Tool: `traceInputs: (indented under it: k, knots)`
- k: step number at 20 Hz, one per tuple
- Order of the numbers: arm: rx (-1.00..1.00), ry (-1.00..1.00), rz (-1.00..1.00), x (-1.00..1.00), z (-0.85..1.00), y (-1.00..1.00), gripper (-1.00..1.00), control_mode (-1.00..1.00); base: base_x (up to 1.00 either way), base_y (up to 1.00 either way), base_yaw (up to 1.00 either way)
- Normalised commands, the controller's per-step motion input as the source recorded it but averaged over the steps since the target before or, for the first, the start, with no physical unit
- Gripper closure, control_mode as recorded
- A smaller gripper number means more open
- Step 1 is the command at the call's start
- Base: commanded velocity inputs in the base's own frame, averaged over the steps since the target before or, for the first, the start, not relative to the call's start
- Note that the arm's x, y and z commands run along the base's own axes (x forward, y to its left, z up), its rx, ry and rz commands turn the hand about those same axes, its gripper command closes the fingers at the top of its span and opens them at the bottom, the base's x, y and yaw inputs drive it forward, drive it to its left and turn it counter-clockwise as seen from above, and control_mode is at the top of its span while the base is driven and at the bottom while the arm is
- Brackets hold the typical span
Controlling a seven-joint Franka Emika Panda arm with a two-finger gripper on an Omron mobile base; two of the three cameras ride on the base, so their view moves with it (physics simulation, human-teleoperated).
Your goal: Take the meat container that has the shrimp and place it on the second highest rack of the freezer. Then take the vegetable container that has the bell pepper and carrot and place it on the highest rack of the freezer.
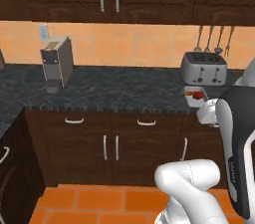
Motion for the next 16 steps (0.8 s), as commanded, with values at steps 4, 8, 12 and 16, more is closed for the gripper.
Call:
traceInputs:
  k: [4, 8, 12, 16]
  knots:
    - [0.00, 0.00, 0.00, 0.00, 0.00, 0.00, -1.00, 1.00, 0.63, 0.41, -0.48]
    - [0.00, 0.00, 0.00, 0.00, 0.00, 0.00, -1.00, 1.00, 0.58, 0.43, -0.48]
    - [0.00, 0.00, 0.00, 0.00, 0.00, 0.00, -1.00, 1.00, 0.60, 0.43, -0.44]
    - [0.00, 0.00, 0.00, 0.00, 0.00, 0.00, -1.00, 1.00, 0.55, 0.28, -0.24]
